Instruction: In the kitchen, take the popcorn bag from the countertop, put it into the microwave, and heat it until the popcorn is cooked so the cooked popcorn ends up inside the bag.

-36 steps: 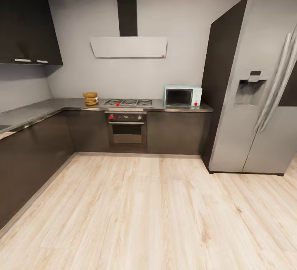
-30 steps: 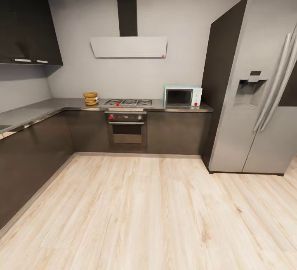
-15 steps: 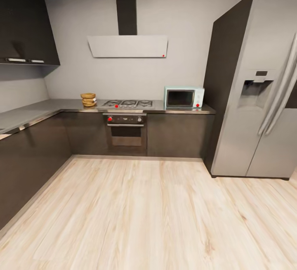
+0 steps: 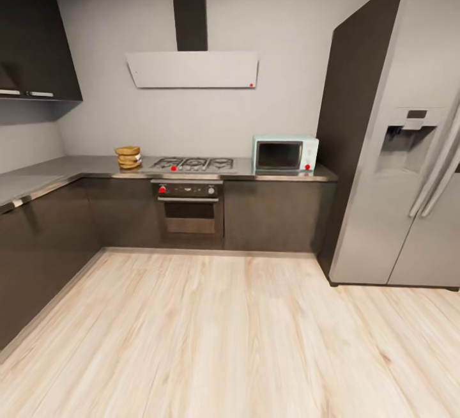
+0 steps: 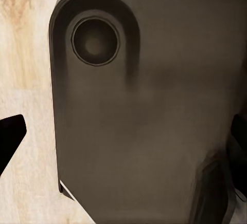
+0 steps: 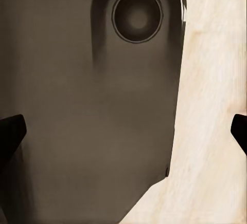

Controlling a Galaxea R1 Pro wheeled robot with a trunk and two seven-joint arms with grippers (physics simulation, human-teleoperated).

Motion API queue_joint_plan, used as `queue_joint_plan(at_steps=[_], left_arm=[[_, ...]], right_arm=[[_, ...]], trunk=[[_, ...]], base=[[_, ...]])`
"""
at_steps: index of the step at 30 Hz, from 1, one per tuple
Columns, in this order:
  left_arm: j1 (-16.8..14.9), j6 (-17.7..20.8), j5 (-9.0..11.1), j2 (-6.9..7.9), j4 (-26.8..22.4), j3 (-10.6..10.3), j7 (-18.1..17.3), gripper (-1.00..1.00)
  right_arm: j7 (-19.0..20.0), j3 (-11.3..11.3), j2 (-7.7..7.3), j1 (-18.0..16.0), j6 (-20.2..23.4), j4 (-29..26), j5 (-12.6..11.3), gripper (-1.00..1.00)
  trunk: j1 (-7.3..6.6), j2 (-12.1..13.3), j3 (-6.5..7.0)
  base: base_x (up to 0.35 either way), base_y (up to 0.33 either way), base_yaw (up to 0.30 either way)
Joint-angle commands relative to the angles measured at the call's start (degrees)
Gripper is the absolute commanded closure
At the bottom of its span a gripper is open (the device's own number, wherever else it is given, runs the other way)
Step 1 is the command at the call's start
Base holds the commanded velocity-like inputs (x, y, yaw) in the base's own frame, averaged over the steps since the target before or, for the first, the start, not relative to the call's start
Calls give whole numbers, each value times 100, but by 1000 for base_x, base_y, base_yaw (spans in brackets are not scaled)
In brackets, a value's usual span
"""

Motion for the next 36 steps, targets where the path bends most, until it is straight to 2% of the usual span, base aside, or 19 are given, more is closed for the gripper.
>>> queue_joint_plan(at_steps=[1, 22, 36], left_arm=[[1, 0, 24, 0, -6, 1, -1, -100], [1, 0, 24, -8, -6, 9, 1, -100], [1, 0, 24, -9, -6, 9, 0, -100]], right_arm=[[-1, 3, 1, -1, 2, 0, 4, -100], [-1, 3, 1, -1, -1, 0, 4, -100], [-1, 1, 1, -1, -1, 0, 4, -100]], trunk=[[3, -2, -4], [3, -2, -4], [3, -2, -4]], base=[[322, -126, 0], [322, -129, 0], [301, -193, 0]])
